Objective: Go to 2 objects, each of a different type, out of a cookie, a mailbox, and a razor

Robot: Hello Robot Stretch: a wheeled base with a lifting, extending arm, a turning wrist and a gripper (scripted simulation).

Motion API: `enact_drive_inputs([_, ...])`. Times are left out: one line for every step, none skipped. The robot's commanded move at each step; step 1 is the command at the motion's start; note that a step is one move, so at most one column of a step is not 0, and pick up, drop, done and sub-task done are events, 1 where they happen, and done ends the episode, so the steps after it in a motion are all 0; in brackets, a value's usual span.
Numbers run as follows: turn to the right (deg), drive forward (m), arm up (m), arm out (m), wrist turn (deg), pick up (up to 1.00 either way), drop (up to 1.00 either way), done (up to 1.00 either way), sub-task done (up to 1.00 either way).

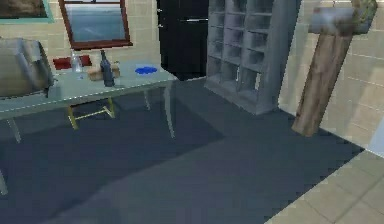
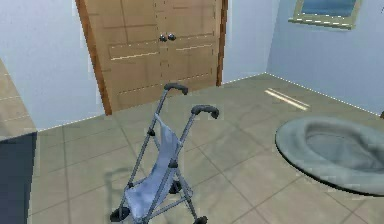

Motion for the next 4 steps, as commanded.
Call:
enact_drive_inputs([0.0,0.60,0.00,0.00,0.0,0.00,0.00,0.00,0.00])
enact_drive_inputs([45.0,0.00,0.00,0.00,0.0,0.00,0.00,0.00,0.00])
enact_drive_inputs([12.0,0.00,0.00,0.00,0.0,0.00,0.00,0.00,0.00])
enact_drive_inputs([0.0,1.00,0.00,0.00,0.0,0.00,0.00,0.00,0.00])
